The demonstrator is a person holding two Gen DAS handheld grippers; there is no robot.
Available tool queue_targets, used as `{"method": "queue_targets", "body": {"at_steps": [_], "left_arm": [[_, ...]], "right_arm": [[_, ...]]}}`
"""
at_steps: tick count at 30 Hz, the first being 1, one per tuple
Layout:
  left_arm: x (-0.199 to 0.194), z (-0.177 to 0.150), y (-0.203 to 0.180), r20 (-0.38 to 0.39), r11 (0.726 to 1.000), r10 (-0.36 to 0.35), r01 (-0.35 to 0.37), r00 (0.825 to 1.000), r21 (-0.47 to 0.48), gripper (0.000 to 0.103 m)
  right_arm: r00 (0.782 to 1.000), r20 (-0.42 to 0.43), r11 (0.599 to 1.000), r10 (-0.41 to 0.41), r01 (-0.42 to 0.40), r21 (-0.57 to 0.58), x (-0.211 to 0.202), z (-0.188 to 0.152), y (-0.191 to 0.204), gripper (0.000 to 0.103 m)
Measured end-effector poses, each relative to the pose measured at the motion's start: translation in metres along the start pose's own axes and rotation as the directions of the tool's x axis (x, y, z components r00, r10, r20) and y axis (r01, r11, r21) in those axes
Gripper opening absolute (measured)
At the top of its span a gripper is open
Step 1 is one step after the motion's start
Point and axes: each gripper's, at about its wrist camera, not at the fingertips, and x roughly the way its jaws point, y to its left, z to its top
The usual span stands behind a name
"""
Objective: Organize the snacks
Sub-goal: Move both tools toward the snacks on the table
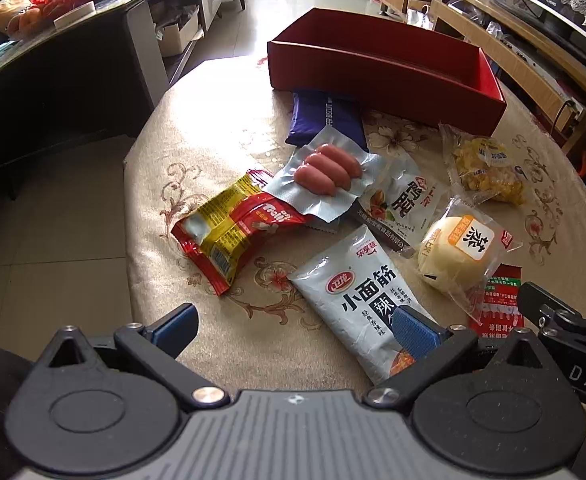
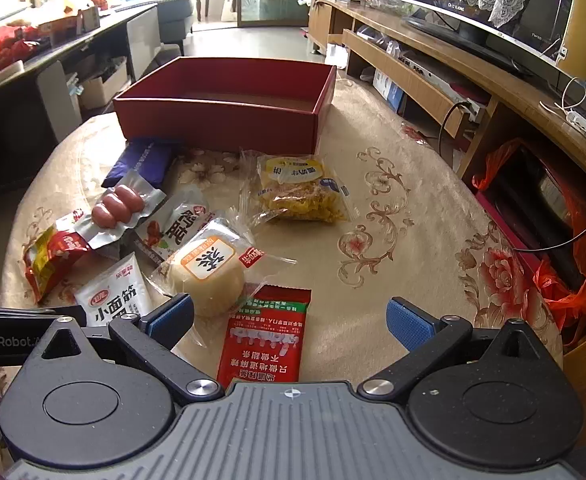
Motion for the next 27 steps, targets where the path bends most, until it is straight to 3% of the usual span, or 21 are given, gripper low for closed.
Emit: {"method": "queue_targets", "body": {"at_steps": [27], "left_arm": [[0.0068,0.001,-0.0002,-0.042,1.0,0.012,-0.011,0.999,0.014,0.101]], "right_arm": [[1.0,-0.017,1.0,-0.002,0.002,-0.005,0.005,-0.0014,0.0007,0.103]]}}
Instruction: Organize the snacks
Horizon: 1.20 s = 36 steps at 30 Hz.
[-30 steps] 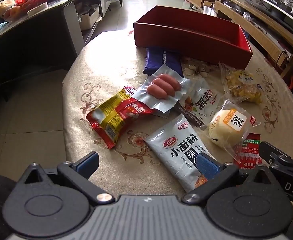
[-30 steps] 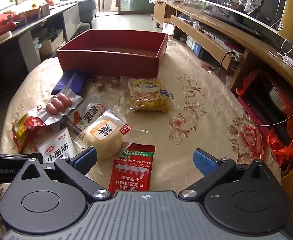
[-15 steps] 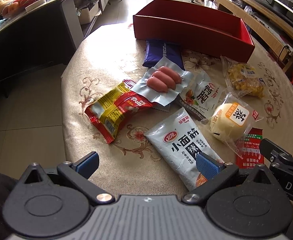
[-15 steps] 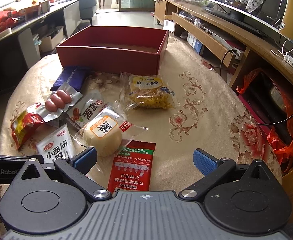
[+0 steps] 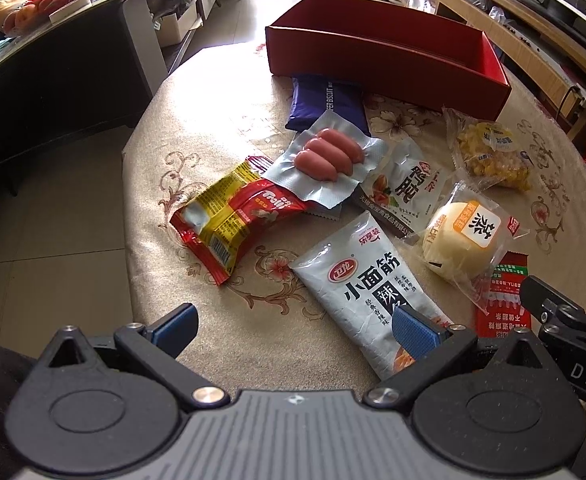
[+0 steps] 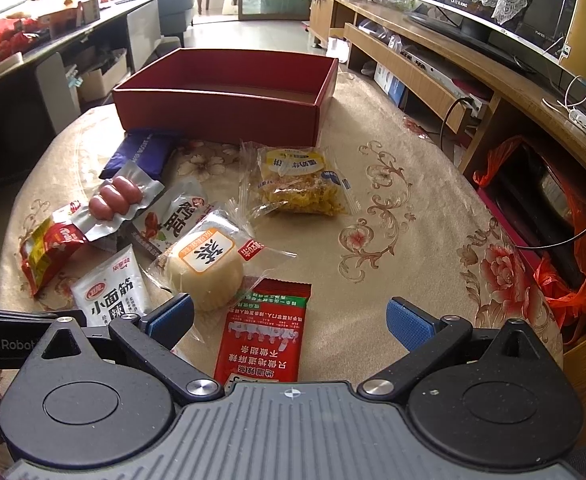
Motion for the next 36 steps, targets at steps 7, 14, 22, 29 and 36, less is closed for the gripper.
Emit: {"method": "queue_targets", "body": {"at_steps": [7,14,22,29,36], "left_arm": [[0.002,0.0,0.0,-0.012,1.0,0.004,-0.004,1.0,0.003,0.101],[0.002,0.001,0.0,-0.018,1.0,0.001,-0.001,1.0,0.003,0.101],[0.005,0.001,-0.004,-0.039,1.0,-0.007,0.007,0.999,0.003,0.1],[0.015,0.003,-0.007,-0.095,0.998,-0.05,0.047,0.994,-0.041,0.1],[0.022,0.008,-0.018,-0.099,0.998,-0.042,0.037,0.994,-0.053,0.1]], "right_arm": [[1.0,-0.011,1.0,-0.004,0.004,-0.004,0.001,0.0,0.0,0.103],[1.0,-0.016,1.0,-0.004,0.004,-0.004,0.001,0.0,0.0,0.103],[1.0,-0.025,1.0,-0.014,0.014,0.004,0.003,-0.001,-0.004,0.103],[0.999,-0.03,1.0,-0.013,0.013,0.021,0.003,-0.001,-0.01,0.103],[0.999,-0.035,0.999,-0.022,0.023,0.036,0.003,-0.002,-0.019,0.103]]}}
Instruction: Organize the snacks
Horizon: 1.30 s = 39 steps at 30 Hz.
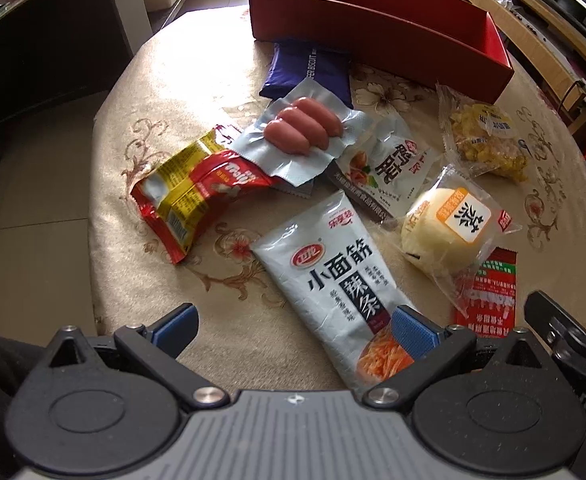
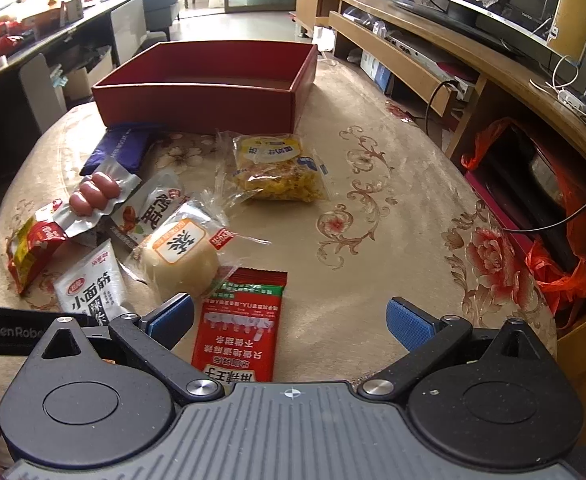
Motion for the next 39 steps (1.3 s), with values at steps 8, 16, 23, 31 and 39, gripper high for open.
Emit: {"method": "queue_targets", "body": {"at_steps": [8,16,23,31,39], "left_arm": [[0.017,0.011,-0.016,-0.037,0.998,-0.002,0.0,0.999,-0.058,0.1],[0.037,0.003,-0.028,-0.084,0.999,0.036,-0.038,0.996,-0.023,0.095],[0.031,-0.009,0.002,-0.073,0.998,0.063,-0.064,0.995,-0.014,0.089],[0.034,-0.017,0.018,-0.069,0.999,0.051,-0.052,0.996,-0.012,0.102],[0.038,-0.016,0.021,-0.056,0.999,0.032,-0.031,0.998,0.018,0.102]], "right_arm": [[1.0,-0.001,0.999,-0.003,0.004,0.045,0.0,-0.001,-0.019,0.103],[1.0,0.0,0.997,0.018,-0.018,0.074,-0.001,0.0,-0.031,0.103],[0.999,-0.015,0.998,0.043,-0.042,0.051,0.0,-0.001,-0.028,0.103],[0.99,-0.136,0.999,0.046,-0.048,-0.007,0.026,-0.012,-0.011,0.103],[0.984,-0.177,0.997,0.025,-0.037,-0.065,0.046,-0.013,0.017,0.1]]}}
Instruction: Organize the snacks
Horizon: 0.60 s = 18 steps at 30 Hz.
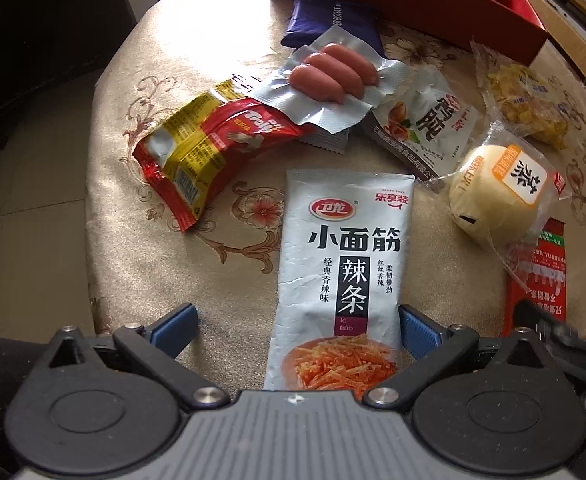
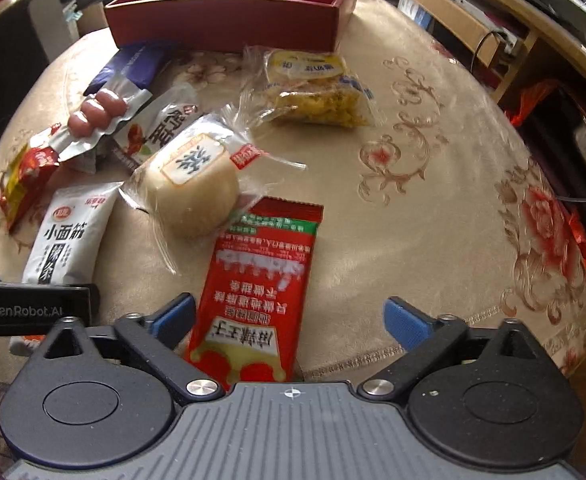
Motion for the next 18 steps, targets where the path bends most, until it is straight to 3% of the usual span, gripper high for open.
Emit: {"method": "queue_targets", "body": {"at_steps": [5,13,18], "left_arm": [[-0.003,-0.007,0.003,0.017,1.0,-0.004,0.003,1.0,0.027,0.102],[-0.006,-0.012,0.0,0.008,0.997,-0.016,0.015,1.0,0.07,0.102],[-0.006,-0.01,-0.002,-0.006,0.996,-0.017,0.017,1.0,0.088,0.098]], "right_arm": [[0.998,-0.055,0.995,0.036,-0.03,0.097,0.016,-0.001,-0.009,0.103],[0.996,-0.08,0.999,0.037,-0.034,0.032,0.014,-0.003,-0.005,0.101],[0.996,-0.042,0.996,0.079,-0.081,-0.036,0.0,-0.011,0.007,0.068]]}}
